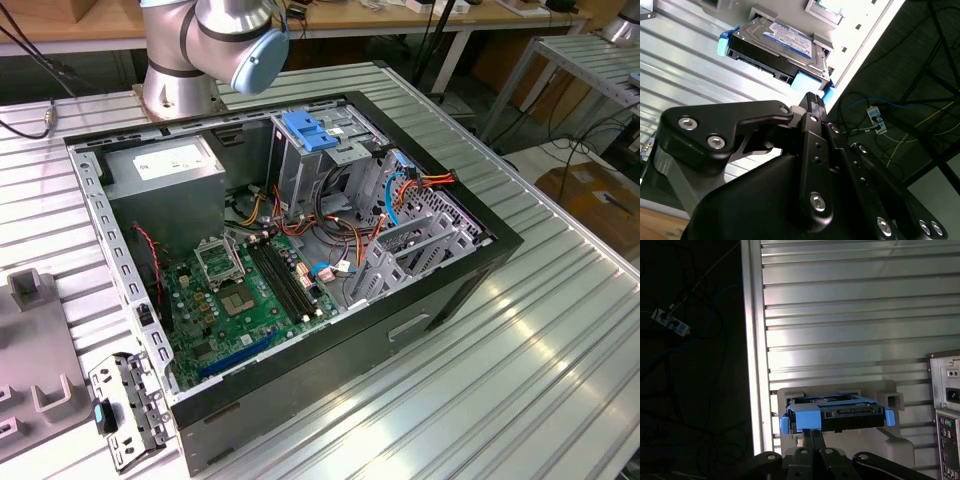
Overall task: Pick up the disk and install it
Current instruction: 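Pick up the disk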
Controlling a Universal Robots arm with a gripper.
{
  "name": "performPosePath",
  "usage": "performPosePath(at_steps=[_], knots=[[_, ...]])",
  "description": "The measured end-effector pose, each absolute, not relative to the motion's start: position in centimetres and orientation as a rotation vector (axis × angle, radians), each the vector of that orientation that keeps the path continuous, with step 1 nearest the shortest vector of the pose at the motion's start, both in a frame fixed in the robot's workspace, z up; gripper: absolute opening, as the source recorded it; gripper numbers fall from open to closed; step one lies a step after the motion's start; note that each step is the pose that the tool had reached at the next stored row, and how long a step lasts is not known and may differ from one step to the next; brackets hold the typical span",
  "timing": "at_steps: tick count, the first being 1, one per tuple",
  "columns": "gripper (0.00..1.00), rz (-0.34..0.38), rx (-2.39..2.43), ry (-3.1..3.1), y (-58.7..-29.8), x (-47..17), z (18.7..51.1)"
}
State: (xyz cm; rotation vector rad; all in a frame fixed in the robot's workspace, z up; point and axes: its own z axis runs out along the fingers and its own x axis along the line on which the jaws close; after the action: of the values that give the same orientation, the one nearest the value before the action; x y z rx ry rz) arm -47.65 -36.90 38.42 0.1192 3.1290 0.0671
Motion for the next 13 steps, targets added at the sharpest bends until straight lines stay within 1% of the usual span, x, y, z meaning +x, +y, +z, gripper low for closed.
performPosePath(at_steps=[13], knots=[[0.11,0.067,0.029,3.132,-36.90,-47.66,38.42]])
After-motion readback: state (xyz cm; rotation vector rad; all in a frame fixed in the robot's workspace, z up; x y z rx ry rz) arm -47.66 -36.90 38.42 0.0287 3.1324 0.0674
